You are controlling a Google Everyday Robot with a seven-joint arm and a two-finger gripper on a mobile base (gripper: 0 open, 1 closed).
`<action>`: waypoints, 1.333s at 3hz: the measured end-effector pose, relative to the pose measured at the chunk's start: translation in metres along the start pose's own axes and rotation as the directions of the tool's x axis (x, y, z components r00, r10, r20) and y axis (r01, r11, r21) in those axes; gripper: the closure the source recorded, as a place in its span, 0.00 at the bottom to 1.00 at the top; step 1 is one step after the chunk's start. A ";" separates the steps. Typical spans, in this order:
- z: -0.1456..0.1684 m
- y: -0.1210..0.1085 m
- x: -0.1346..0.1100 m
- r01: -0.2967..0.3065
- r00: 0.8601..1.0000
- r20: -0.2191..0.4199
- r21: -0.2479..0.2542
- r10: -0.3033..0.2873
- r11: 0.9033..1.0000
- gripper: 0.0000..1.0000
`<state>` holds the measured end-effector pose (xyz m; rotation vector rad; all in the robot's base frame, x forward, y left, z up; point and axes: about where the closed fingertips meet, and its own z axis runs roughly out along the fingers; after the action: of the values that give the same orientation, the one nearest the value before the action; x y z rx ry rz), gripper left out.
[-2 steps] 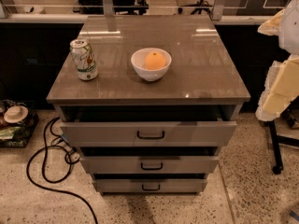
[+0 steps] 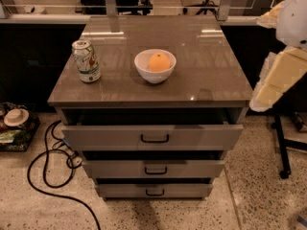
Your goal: Pick orange from white bowl and place on counter
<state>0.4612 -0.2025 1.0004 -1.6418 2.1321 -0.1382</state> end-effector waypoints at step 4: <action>0.044 -0.115 -0.107 -0.024 0.988 0.152 0.147 0.001 0.989 0.00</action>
Offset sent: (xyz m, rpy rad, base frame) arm 0.1211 0.0638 0.0051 0.2028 -0.1531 -0.0603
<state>0.6031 -0.1269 1.0303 -1.5041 1.9686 -0.1598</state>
